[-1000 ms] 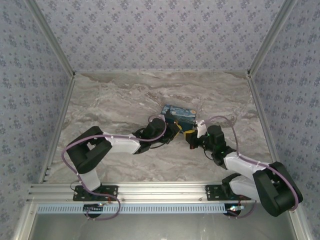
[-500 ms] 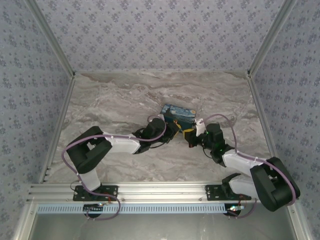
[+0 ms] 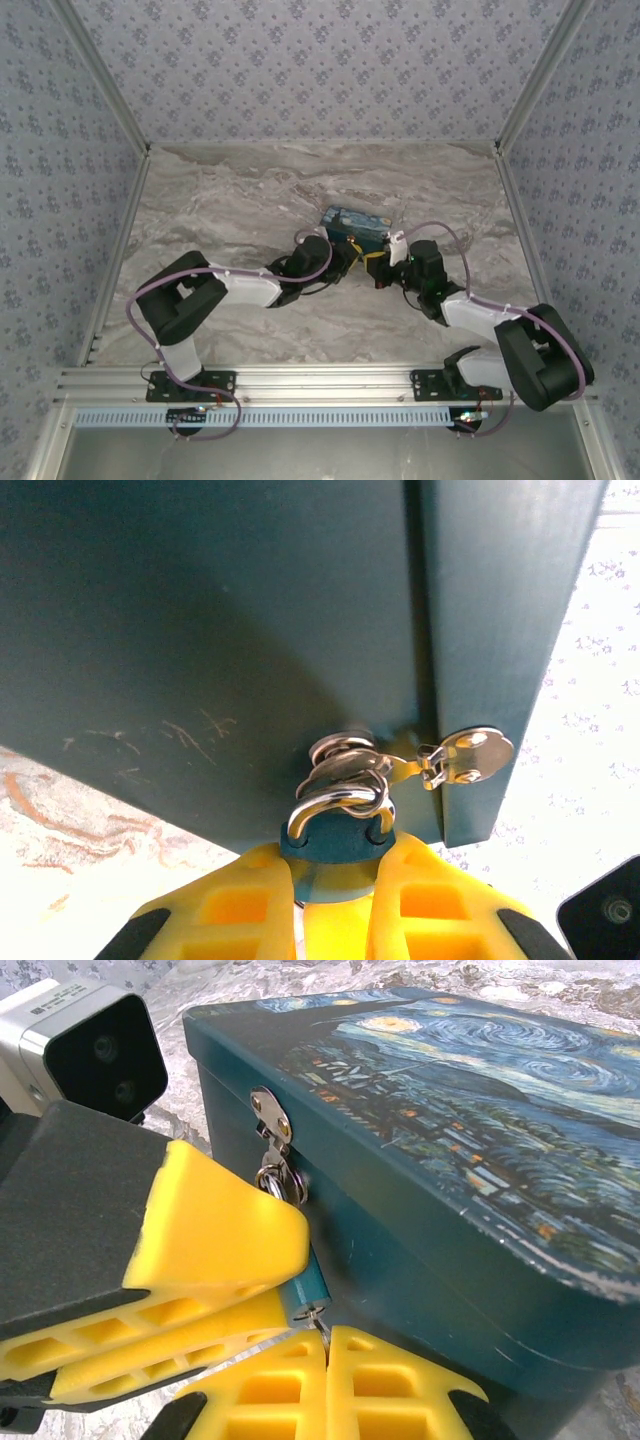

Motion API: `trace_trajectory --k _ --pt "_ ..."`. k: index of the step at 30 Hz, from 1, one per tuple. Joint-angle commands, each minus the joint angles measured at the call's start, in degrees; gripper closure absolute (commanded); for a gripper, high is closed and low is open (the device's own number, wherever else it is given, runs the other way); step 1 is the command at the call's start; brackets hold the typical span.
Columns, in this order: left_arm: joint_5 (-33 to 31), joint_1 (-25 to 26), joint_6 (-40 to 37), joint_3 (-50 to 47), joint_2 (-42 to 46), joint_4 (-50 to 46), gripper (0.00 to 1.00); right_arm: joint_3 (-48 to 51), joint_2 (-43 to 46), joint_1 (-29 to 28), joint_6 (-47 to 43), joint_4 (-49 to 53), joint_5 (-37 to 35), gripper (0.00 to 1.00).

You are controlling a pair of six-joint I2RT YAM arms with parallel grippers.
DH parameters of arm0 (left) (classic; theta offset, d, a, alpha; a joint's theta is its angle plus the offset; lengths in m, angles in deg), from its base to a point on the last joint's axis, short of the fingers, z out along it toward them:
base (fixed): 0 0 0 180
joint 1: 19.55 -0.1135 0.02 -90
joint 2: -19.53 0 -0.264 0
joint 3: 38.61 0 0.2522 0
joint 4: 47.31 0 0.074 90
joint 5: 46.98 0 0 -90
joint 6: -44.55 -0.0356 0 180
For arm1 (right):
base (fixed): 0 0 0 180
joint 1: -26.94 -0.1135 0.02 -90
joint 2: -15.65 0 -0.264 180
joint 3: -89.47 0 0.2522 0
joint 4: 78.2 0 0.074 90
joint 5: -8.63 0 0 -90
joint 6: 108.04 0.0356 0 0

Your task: Unlock the padlock with the key

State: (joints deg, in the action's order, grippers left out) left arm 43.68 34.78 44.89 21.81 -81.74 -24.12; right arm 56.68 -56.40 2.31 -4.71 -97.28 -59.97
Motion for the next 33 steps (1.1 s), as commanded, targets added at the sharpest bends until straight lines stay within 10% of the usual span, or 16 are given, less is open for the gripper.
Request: trace_trajectory --k 1,20,33 --pt "5.13 1.92 0.18 1.49 -1.12 1.55 0.87 -4.43 -0.27 -0.51 1.22 -8.97 2.08 1.00" --pt "5.31 1.79 0.68 1.55 -3.75 3.33 0.86 -0.49 -1.90 -1.74 4.06 -11.53 -0.49 1.00" --pt "4.26 -0.18 -0.52 -1.38 -5.39 3.23 0.63 -1.52 -6.63 -2.95 8.82 -2.17 -3.96 1.00"
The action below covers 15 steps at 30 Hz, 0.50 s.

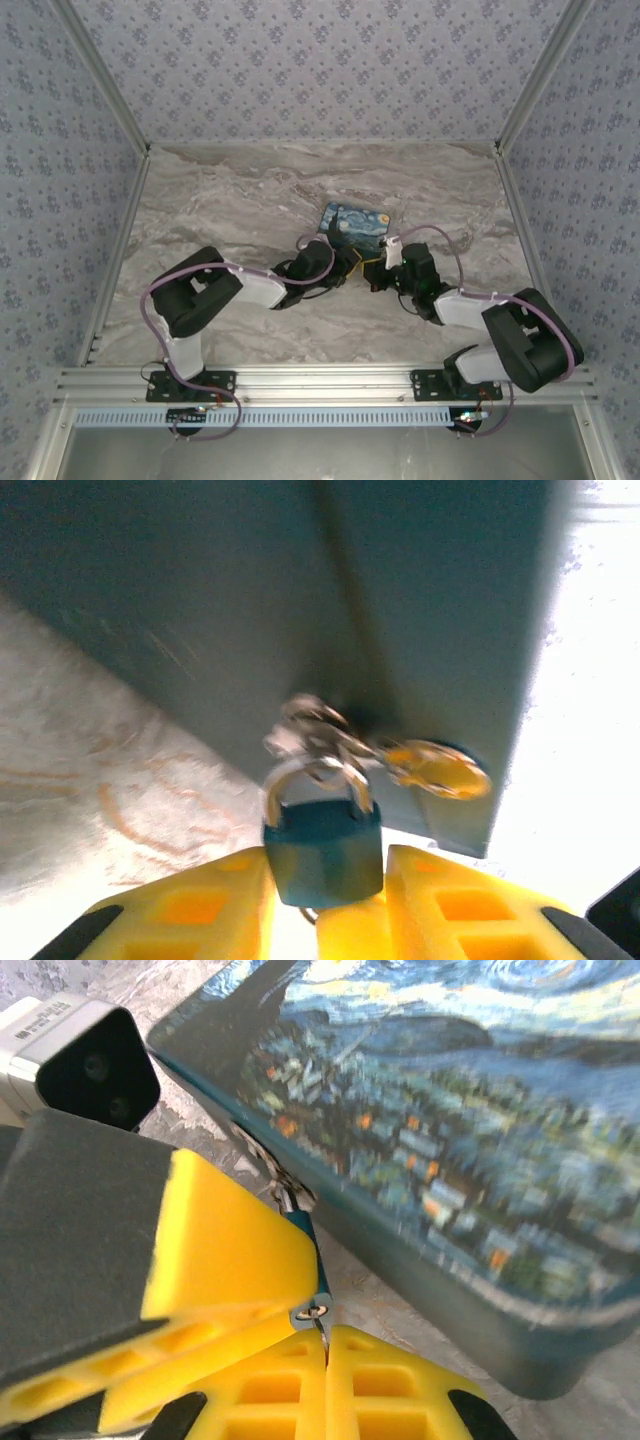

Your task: Unlock the padlock with the key

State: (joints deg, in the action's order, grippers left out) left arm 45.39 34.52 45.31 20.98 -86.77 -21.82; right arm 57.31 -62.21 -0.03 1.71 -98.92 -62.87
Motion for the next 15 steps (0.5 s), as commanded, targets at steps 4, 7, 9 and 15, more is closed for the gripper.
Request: trace_trajectory --k 4,7,9,15 --pt "1.36 0.01 -1.31 -1.60 2.28 -0.40 0.49 -1.67 -1.02 -0.90 4.96 1.81 -1.35 1.00" --pt "-0.11 -0.02 -2.84 -2.45 6.01 -3.12 0.44 -1.78 -0.20 -0.92 6.55 4.02 -1.63 1.00" --pt "-1.02 -0.23 -4.36 -2.73 9.07 -5.67 0.41 -1.91 0.38 -0.92 7.58 5.66 -1.93 1.00" --pt "-4.77 -2.26 -11.38 -4.88 21.51 -14.78 0.33 -0.19 2.26 -1.66 13.15 5.91 -2.66 1.00"
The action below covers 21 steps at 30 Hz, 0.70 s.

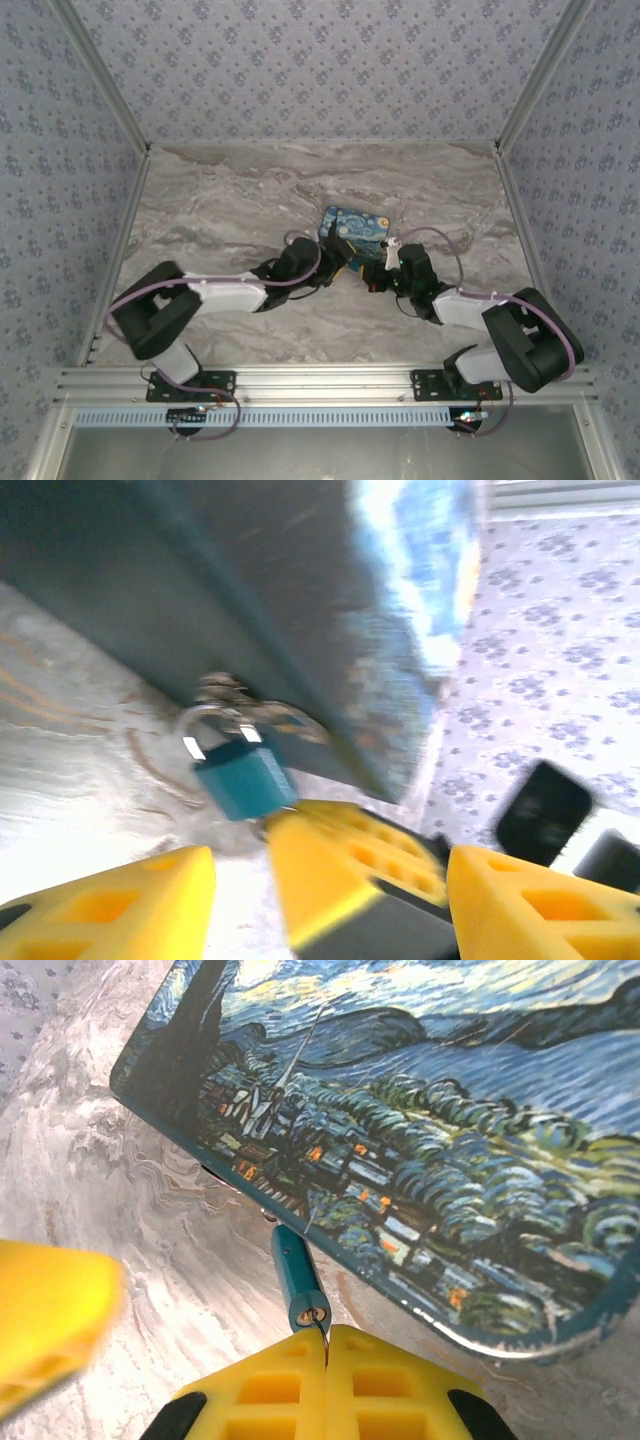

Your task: Unlock the padlock with the key

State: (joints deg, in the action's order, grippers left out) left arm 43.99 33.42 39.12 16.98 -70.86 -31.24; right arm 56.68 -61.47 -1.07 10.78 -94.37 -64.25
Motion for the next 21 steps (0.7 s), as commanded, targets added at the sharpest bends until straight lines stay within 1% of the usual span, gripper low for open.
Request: trace_trajectory --k 1,5,9,12,15,18,21 --pt "-4.32 -1.66 -7.09 -1.30 8.17 -6.75 0.31 0.71 1.70 -0.86 5.05 1.13 -1.26 1.00" --pt "-7.88 -2.61 -16.07 -2.05 17.84 -10.50 0.25 1.23 2.05 -2.02 9.01 -0.10 -1.23 1.00" --pt "-9.24 -2.58 -27.94 -0.87 27.06 -12.82 0.21 1.44 2.34 -2.62 11.64 -0.21 -1.75 1.00" --pt "-11.83 -2.67 -32.92 -0.53 32.17 -17.69 0.18 1.21 2.24 -2.79 13.80 -0.17 -1.70 1.00" --pt "-12.93 -3.10 -32.47 -3.43 36.05 -18.90 0.16 0.77 2.24 -2.97 16.45 0.72 -1.83 1.00" --pt "-12.26 -4.36 -28.12 -7.60 38.92 -19.16 0.16 0.13 2.27 -3.28 19.27 3.07 -2.13 1.00" --pt "-10.54 -6.25 -22.78 -12.82 41.41 -18.00 0.18 0.50 2.24 -3.46 21.94 3.36 -2.47 1.00"
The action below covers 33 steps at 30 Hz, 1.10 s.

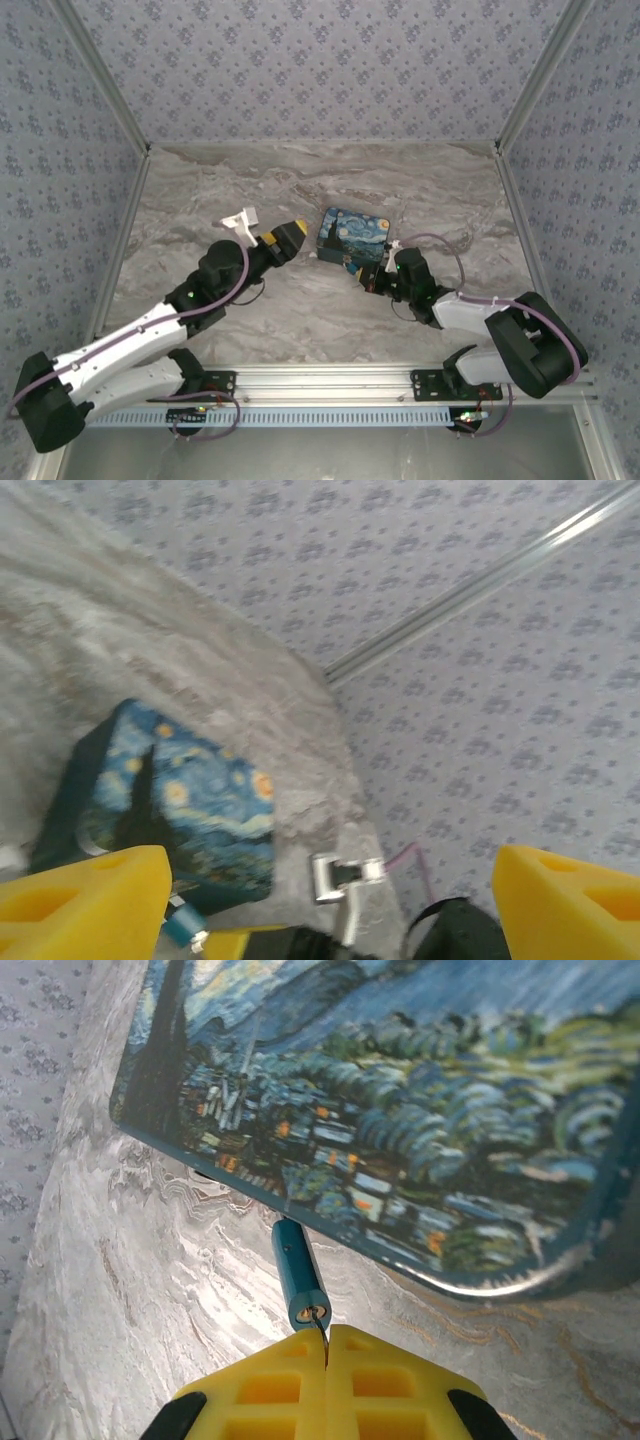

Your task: Unlock the padlock with the key

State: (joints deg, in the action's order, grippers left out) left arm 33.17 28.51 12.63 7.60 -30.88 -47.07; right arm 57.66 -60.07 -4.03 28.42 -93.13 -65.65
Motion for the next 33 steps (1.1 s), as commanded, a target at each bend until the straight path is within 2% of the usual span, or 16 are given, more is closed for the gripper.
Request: trace_trajectory --k 1,5,12,21,33 --pt "0.95 -1.91 5.58 -5.66 2.15 -0.94 0.19 -0.29 0.92 -0.55 5.16 2.31 -1.36 1.00" --pt "4.04 -2.63 10.06 -11.43 1.98 5.43 0.26 -0.15 0.80 -0.83 7.04 2.19 -1.72 1.00" --pt "9.20 -2.65 11.80 -12.49 -4.25 10.77 0.29 -1.00 0.51 -1.76 8.02 2.49 -2.63 1.00" --pt "15.00 -1.62 17.74 -12.40 -23.44 29.92 0.33 -1.25 -0.21 -2.75 9.05 2.17 -3.50 1.00" --pt "16.93 1.85 23.78 -6.17 -46.31 48.74 0.45 -1.56 0.57 -3.40 12.30 2.87 -4.13 1.00"
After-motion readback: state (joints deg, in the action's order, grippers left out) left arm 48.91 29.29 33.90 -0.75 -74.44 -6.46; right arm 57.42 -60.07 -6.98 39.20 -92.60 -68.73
